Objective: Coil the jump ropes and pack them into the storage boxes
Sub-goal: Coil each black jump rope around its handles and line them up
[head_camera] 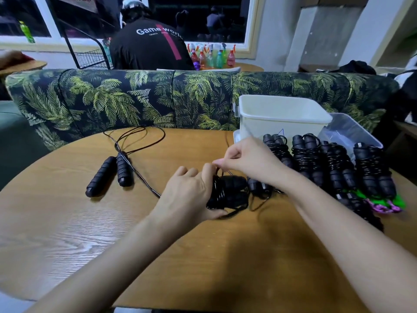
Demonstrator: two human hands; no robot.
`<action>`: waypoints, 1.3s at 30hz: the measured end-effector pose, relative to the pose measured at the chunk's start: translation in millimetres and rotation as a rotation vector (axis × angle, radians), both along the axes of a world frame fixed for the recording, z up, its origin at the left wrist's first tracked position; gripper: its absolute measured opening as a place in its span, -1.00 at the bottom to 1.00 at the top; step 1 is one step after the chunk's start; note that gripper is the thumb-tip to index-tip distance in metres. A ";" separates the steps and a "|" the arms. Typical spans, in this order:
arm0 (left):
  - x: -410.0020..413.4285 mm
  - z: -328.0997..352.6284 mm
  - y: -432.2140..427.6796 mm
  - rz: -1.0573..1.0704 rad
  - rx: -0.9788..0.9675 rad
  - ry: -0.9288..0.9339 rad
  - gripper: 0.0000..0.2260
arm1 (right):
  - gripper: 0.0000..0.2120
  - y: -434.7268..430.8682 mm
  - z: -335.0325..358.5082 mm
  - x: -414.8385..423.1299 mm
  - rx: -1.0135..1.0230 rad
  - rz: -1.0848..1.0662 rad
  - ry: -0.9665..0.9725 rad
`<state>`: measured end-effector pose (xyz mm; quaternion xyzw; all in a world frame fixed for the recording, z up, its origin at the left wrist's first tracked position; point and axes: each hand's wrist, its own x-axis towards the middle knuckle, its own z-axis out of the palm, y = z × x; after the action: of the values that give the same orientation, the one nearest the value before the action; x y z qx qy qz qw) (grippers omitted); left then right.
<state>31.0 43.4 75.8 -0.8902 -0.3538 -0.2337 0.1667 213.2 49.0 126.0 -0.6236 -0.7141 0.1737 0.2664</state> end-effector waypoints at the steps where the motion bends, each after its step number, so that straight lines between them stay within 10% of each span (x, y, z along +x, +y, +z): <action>1: -0.3 -0.9 1.5 0.044 -0.011 0.009 -0.23 | -0.67 -7.7 -3.2 -2.7 0.034 -0.021 -0.024; 19: -15.8 23.3 7.8 0.202 -0.365 -0.344 -0.07 | -0.81 -66.3 -43.0 -13.6 0.090 0.059 0.282; 28: -18.9 31.7 -9.6 0.161 -0.535 -0.513 -0.10 | -0.68 -58.3 -45.9 -17.8 0.818 -0.024 -0.672; 39: -24.2 35.3 -19.8 0.127 -0.520 -0.385 -0.09 | -0.59 -54.5 -19.9 -7.8 0.990 0.148 -0.699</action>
<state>6.7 23.6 111.1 -0.8185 -0.4815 -0.2887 -0.1221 205.4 -5.5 106.1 -0.3947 -0.7966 -0.3758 0.2615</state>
